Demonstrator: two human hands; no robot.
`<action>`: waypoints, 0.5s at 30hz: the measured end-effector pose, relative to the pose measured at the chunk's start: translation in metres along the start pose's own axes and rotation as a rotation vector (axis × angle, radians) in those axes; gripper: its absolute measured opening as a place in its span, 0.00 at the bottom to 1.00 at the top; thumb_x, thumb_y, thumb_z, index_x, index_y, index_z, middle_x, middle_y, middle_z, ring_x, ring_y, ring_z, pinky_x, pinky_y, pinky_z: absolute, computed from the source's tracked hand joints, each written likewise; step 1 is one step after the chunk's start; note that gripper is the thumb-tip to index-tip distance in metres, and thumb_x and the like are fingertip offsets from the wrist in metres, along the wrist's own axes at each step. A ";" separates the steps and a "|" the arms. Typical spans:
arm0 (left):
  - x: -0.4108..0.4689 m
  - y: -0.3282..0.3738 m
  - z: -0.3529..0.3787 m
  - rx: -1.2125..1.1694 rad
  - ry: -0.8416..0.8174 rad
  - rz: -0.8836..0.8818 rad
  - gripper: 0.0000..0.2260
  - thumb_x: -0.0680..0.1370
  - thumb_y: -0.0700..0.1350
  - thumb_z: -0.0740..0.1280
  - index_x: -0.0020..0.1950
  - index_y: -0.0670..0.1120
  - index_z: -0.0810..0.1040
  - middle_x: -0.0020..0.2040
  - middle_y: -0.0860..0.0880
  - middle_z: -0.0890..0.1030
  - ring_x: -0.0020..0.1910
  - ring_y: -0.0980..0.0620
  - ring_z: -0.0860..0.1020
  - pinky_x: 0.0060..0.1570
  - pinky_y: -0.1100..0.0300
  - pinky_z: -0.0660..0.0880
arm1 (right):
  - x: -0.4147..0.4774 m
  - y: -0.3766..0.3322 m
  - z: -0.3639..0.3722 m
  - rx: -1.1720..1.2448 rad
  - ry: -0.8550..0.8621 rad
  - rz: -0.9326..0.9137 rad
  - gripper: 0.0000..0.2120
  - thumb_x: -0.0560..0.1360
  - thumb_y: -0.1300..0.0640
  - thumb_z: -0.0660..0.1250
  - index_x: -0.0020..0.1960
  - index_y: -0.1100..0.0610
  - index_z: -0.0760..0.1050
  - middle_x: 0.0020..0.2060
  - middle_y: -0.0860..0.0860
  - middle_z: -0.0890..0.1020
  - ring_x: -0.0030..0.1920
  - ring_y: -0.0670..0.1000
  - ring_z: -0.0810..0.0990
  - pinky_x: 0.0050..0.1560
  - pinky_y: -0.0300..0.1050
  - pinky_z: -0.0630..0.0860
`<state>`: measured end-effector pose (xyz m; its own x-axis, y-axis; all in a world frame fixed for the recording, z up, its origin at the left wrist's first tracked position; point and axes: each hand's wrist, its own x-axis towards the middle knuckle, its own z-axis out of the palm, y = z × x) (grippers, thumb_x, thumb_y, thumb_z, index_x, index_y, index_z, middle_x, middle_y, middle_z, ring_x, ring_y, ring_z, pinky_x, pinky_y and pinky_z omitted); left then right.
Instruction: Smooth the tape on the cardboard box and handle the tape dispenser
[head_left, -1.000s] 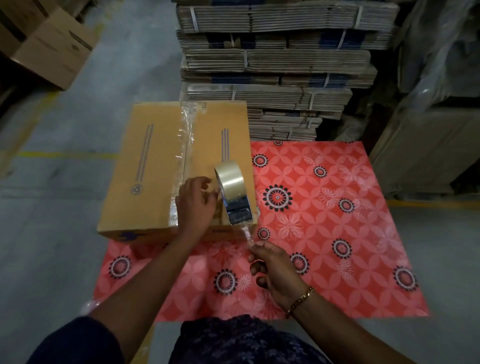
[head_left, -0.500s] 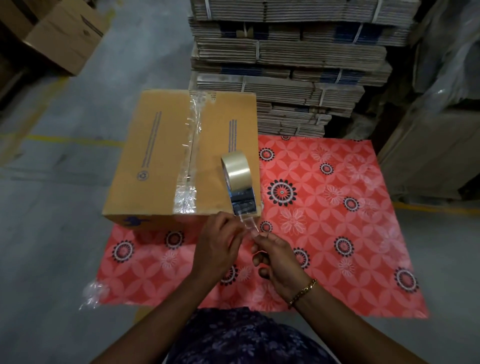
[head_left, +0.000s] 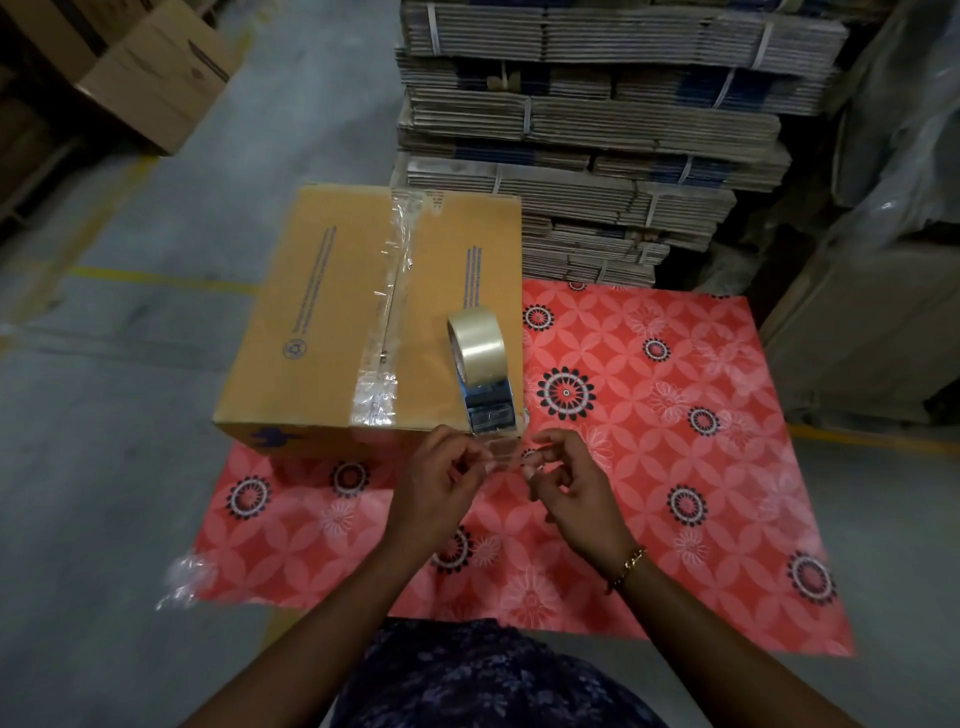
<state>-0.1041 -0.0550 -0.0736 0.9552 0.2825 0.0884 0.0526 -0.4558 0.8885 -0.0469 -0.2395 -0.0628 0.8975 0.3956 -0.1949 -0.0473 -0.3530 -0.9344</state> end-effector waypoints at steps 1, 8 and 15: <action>0.000 0.000 0.001 -0.012 -0.001 -0.012 0.03 0.75 0.41 0.74 0.45 0.47 0.82 0.46 0.54 0.78 0.44 0.54 0.79 0.42 0.58 0.77 | 0.003 0.000 -0.002 -0.066 -0.029 -0.037 0.13 0.77 0.56 0.69 0.60 0.46 0.73 0.47 0.45 0.82 0.38 0.53 0.82 0.34 0.45 0.77; -0.001 -0.002 0.003 -0.060 0.001 -0.057 0.02 0.75 0.42 0.74 0.44 0.48 0.82 0.45 0.54 0.78 0.43 0.54 0.79 0.42 0.57 0.77 | 0.019 -0.003 -0.005 -0.234 -0.120 -0.213 0.05 0.77 0.56 0.69 0.51 0.48 0.77 0.46 0.42 0.82 0.40 0.45 0.81 0.42 0.45 0.80; -0.001 0.000 0.005 -0.253 0.036 -0.211 0.05 0.74 0.39 0.76 0.44 0.49 0.86 0.48 0.48 0.80 0.47 0.53 0.81 0.44 0.61 0.79 | 0.030 -0.004 -0.015 -0.207 -0.155 -0.144 0.01 0.77 0.57 0.71 0.48 0.53 0.81 0.43 0.49 0.84 0.38 0.49 0.82 0.38 0.42 0.78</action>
<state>-0.1036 -0.0592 -0.0760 0.9199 0.3799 -0.0973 0.1694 -0.1613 0.9723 -0.0131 -0.2393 -0.0608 0.8102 0.5733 -0.1224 0.1809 -0.4431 -0.8780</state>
